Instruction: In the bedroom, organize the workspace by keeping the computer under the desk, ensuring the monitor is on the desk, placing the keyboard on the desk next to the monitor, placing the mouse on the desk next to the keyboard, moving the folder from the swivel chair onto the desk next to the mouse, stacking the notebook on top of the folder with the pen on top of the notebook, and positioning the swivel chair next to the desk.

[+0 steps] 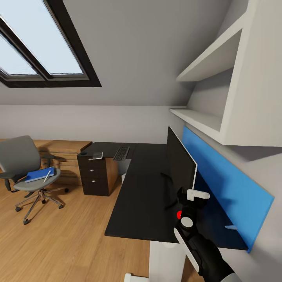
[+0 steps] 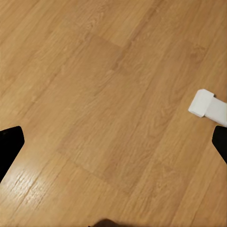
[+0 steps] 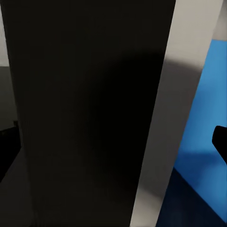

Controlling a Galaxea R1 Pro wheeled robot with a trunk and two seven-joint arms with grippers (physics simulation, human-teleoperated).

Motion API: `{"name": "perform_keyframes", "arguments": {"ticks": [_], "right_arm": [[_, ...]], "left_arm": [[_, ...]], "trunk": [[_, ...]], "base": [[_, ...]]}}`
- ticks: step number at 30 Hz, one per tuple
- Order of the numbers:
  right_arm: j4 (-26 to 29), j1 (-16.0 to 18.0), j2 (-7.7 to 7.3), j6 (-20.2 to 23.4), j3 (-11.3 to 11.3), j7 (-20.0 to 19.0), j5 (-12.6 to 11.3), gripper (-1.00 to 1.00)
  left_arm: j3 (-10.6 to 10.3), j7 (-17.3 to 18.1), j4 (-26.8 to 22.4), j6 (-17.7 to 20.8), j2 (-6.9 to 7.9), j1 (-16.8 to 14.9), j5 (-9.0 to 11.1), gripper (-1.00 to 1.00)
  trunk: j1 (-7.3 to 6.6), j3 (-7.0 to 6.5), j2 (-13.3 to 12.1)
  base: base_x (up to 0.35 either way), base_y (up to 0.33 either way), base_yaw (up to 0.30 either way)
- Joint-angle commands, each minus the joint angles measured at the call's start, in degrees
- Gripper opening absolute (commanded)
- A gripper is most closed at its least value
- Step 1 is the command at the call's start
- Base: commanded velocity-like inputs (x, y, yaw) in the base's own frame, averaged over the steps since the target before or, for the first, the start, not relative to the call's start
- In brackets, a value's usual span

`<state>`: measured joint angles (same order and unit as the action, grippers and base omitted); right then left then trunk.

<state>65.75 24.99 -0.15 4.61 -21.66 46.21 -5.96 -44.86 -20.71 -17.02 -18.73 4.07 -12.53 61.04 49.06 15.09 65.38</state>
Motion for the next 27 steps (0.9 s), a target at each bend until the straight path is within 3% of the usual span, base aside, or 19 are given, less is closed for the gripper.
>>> {"name": "perform_keyframes", "arguments": {"ticks": [1,12,19,27], "right_arm": [[0.1,0.1,-0.03,0.5,-0.1,0.4,-0.1,1.0],[0.1,0.1,-0.03,0.5,-0.2,0.4,-0.1,1.0],[0.1,0.1,-0.03,0.5,-2.0,0.4,-0.1,1.0],[0.0,0.1,-0.03,0.5,-2.5,0.4,0.0,1.0]], "left_arm": [[-0.5,-0.4,-0.1,-0.2,0.06,0.0,0.4,1.0],[-0.4,-0.4,-0.1,-0.2,0.06,0.0,0.4,1.0],[-0.4,-0.4,-0.1,-0.2,0.06,0.0,0.4,1.0],[-0.4,-0.4,-0.1,-0.2,0.06,0.0,0.4,1.0]], "trunk": [[0.01,0.08,0.1],[0.01,0.08,0.1],[0.01,0.08,0.1],[0.01,0.08,0.1]], "base": [[0.0,0.026,0.0],[0.0,0.048,0.0],[0.0,0.002,0.0],[-0.045,0.047,0.0]]}}
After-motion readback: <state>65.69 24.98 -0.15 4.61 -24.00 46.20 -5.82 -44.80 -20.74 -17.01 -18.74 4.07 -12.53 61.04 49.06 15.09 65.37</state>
